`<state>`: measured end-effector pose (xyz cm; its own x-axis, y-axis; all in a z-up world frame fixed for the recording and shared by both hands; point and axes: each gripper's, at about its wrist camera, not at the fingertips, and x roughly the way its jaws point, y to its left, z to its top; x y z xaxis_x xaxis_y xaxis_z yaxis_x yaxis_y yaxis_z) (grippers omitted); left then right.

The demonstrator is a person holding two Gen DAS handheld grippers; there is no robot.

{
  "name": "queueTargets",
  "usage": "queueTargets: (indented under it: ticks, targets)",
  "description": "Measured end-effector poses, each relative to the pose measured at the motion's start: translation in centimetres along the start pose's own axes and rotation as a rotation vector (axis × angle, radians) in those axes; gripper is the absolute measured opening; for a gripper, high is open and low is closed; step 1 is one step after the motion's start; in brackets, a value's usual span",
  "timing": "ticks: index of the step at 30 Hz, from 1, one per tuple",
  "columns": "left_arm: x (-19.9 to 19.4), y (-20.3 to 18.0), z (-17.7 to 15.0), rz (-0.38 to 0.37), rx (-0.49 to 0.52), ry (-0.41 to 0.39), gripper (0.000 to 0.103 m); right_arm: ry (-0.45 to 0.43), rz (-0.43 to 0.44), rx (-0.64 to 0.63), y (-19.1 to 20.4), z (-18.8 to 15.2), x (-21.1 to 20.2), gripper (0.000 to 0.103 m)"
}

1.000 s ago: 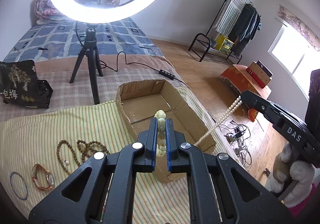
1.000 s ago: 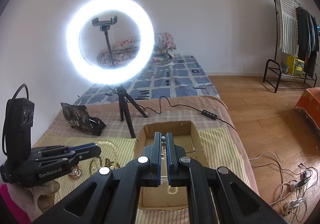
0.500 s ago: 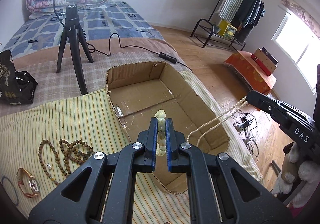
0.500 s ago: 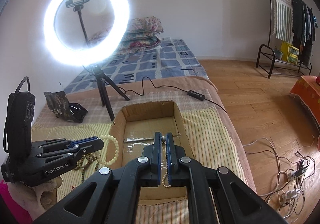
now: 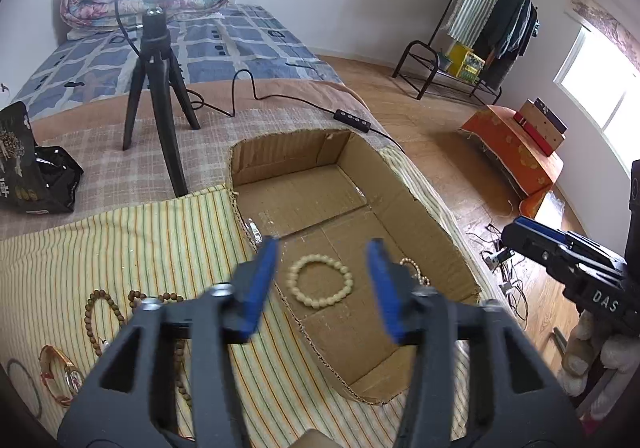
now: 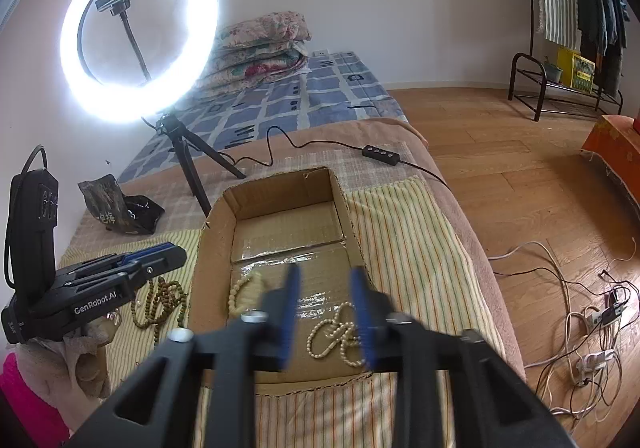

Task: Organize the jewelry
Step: 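Open the left tool over the box while the right tool releases the pearl necklace, then withdraw both open tools from the box back over the remaining jewelry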

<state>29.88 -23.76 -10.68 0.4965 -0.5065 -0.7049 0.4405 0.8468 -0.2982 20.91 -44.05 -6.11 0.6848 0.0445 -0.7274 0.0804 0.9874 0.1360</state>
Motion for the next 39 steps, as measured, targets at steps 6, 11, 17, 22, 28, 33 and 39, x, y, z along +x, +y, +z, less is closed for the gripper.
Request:
queueTargets:
  ticks: [6,11,17,22,28,33,39]
  targets:
    - [-0.1,0.1,0.1,0.031,0.003,-0.003,0.054,-0.008,-0.067,-0.019,0.4,-0.3,-0.1,0.085]
    - [-0.5,0.1,0.0,0.055,0.005,-0.014,0.070,-0.015,-0.098,-0.005,0.1,-0.2,-0.3,0.095]
    - [-1.0,0.2,-0.1,0.070,0.002,-0.008,0.071,-0.033,-0.115,0.009,0.0,-0.2,-0.9,0.101]
    - [-1.9,0.4,-0.3,0.074,-0.007,-0.008,0.071,-0.035,-0.108,0.016,0.3,-0.4,-1.3,0.102]
    - [-3.8,1.3,-0.5,0.067,-0.025,-0.022,0.071,-0.044,-0.103,0.012,1.3,-0.6,-2.0,0.103]
    - [-5.8,2.1,-0.8,0.080,-0.020,-0.035,0.071,-0.055,-0.102,-0.001,2.6,-0.7,-2.7,0.103]
    - [-8.4,3.6,-1.2,0.126,-0.004,-0.057,0.071,-0.074,-0.097,-0.014,4.4,-1.1,-3.9,0.103]
